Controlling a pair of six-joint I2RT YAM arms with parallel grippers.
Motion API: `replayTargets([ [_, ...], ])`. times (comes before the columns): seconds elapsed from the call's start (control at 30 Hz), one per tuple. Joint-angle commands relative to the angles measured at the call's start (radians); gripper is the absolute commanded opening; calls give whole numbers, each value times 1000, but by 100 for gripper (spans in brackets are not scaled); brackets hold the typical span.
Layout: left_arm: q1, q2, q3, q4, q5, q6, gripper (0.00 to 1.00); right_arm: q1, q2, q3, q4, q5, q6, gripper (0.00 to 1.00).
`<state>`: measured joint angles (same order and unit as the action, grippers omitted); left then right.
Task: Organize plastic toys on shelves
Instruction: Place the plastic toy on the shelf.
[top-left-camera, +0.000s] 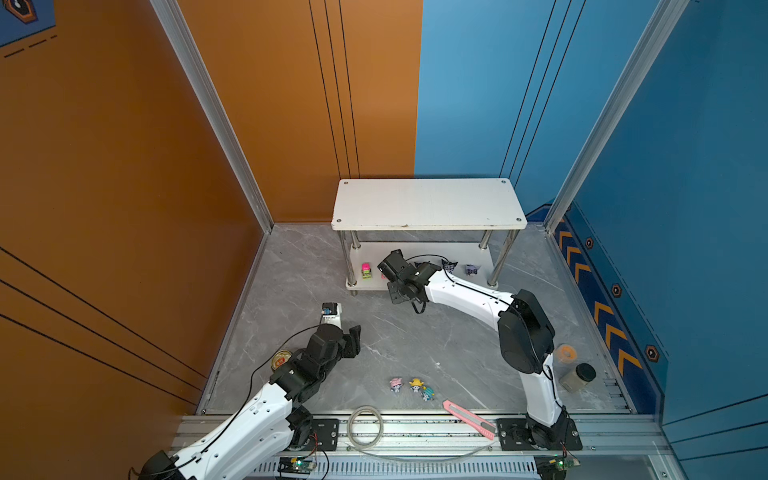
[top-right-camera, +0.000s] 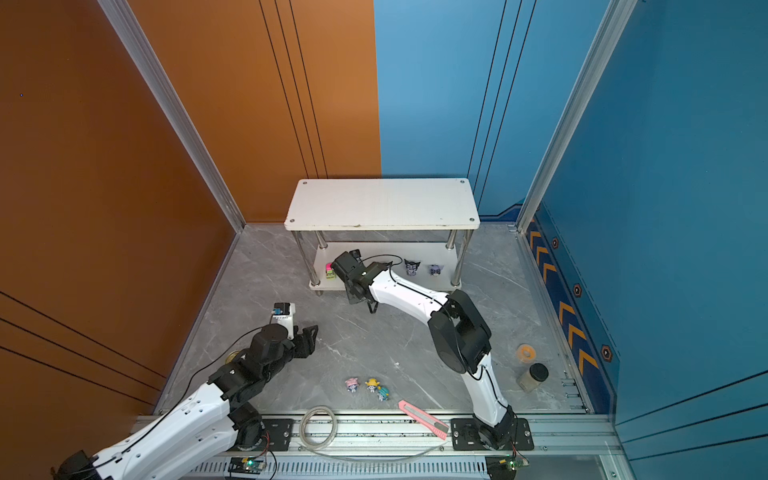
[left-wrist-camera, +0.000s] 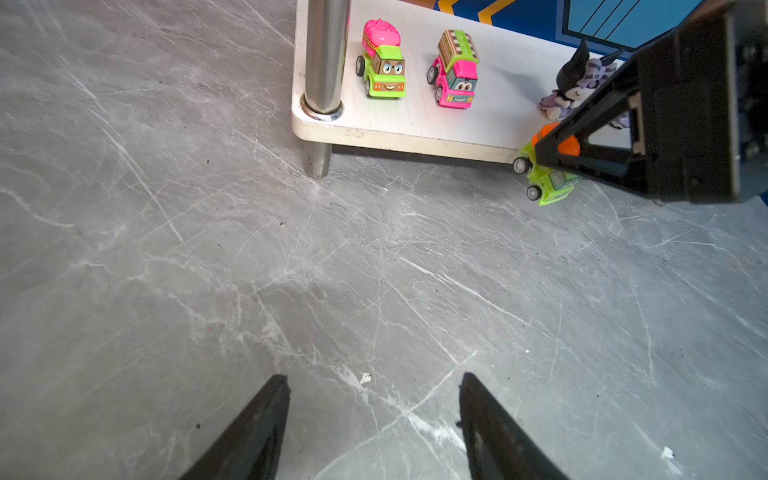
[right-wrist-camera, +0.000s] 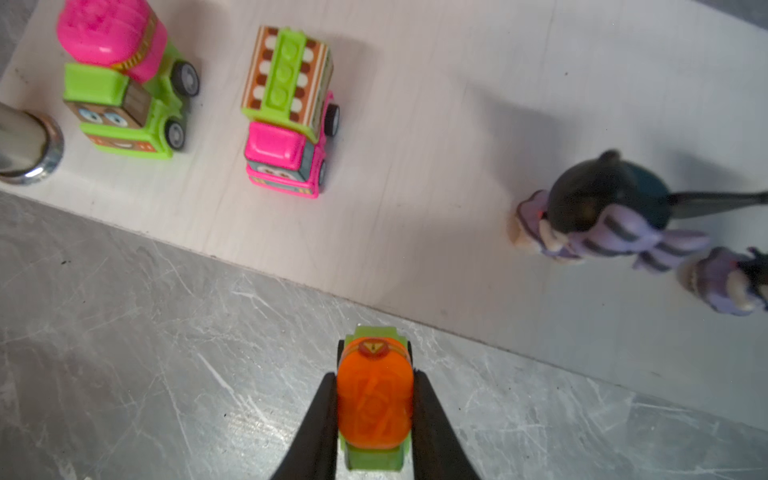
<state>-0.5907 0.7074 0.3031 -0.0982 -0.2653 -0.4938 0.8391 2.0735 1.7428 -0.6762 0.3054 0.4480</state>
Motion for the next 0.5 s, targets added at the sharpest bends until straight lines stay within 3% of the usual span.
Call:
replayTargets([
  [0.0, 12, 8, 23, -14, 4, 19, 67, -3, 31, 46, -33, 53, -43, 18],
  [0.47, 16, 41, 28, -1, 14, 15, 67, -40, 71, 100, 40, 87, -33, 18],
])
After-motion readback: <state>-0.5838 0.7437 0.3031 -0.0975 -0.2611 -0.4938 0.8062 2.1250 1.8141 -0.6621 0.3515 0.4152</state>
